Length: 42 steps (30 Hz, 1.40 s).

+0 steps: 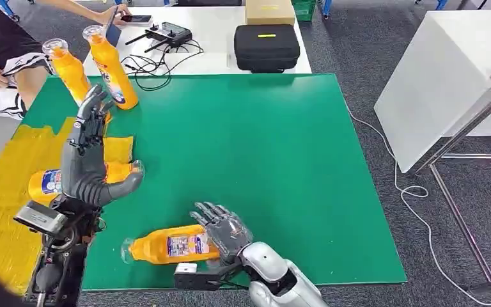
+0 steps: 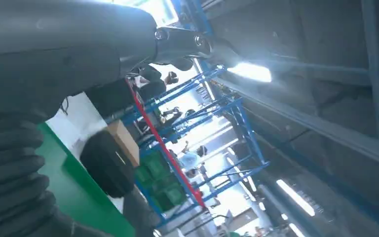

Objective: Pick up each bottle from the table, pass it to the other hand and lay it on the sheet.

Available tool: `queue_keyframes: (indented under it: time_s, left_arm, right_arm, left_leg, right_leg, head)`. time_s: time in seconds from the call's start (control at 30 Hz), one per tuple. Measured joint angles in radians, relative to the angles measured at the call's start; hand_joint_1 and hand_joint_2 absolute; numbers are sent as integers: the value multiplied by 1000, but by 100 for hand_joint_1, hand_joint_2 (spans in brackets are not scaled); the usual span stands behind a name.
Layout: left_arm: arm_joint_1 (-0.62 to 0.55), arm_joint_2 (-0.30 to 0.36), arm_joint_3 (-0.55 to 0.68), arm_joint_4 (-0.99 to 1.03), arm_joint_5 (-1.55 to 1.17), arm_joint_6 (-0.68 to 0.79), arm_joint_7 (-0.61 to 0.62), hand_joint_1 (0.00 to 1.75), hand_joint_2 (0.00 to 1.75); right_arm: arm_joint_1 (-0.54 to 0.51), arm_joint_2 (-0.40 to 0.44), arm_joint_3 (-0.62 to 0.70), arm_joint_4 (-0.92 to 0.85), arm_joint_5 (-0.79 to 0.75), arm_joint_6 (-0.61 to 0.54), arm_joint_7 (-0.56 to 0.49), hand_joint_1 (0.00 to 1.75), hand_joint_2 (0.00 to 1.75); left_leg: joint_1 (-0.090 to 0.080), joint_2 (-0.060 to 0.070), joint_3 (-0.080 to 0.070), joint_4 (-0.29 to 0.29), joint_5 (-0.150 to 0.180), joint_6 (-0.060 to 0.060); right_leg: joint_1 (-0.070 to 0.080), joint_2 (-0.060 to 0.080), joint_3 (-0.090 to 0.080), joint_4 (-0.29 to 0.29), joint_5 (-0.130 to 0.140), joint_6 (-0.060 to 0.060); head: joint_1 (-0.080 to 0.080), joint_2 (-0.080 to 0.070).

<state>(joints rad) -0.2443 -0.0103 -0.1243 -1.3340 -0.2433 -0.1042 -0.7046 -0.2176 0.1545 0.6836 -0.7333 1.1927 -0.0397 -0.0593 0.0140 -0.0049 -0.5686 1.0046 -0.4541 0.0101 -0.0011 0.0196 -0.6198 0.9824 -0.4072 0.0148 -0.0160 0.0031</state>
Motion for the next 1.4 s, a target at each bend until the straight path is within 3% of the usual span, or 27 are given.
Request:
queue_keyframes:
  time_s: [0.23, 0.27, 0.3, 0.67, 0.97, 1.17, 1.3, 1.4]
  left_arm:
    - [8, -24, 15, -4, 19, -14, 0, 0, 175]
    - [8, -27, 16, -4, 18, -16, 0, 0, 175]
    - [8, -31, 16, -4, 12, -19, 0, 0, 175]
    - [1, -69, 12, -5, -42, -24, 0, 0, 175]
    - [27, -81, 18, -23, -61, -26, 0, 0, 175]
    - [74, -102, 59, -52, -71, -43, 33, 0, 175]
    - [87, -115, 69, -57, -72, -45, 39, 0, 175]
    - [93, -121, 70, -64, -72, -61, 48, 0, 175]
  right_arm:
    - [-30, 13, 14, 96, 46, -7, 99, 0, 175]
    - [-36, 15, 14, 105, 47, -1, 109, 52, 175]
    - [-42, 17, 14, 115, 47, 8, 118, 173, 175]
    - [-100, 38, -5, 231, 71, 42, 169, 175, 175]
    - [-102, 42, -82, 250, 46, -139, 175, 175, 175]
    - [-63, 44, -274, 162, -180, -422, 14, 175, 175]
    - [-38, 49, -383, 67, -242, -458, -46, 175, 175]
    - [-5, 58, -441, -3, -322, -554, -139, 175, 175]
  left_leg:
    - [0, 0, 2, 0, 0, 0]
    - [0, 0, 3, 0, 0, 0]
    - [0, 0, 5, 0, -1, 0]
    - [0, 1, 17, 0, 0, 0]
    - [-1, -1, 16, 0, 1, 1]
    - [-1, -2, 8, 0, 1, 1]
    - [-1, -2, 7, 0, 1, 1]
    - [-1, -2, 4, 0, 1, 1]
  right_leg:
    - [0, 0, 1, 0, 0, 0]
    - [0, 0, 2, -1, 0, 0]
    - [0, 1, 4, -1, 0, 0]
    - [0, 1, 16, -2, 0, 0]
    - [0, -1, 17, -1, 1, 0]
    - [0, -1, 10, -1, 1, 1]
    - [0, -1, 9, -1, 1, 1]
    - [0, -1, 5, -1, 1, 1]
  head:
    - [0, 0]
    - [0, 0]
    - [0, 0]
    - [0, 0]
    - [0, 0]
    - [0, 0]
    - [0, 0]
    - [0, 0]
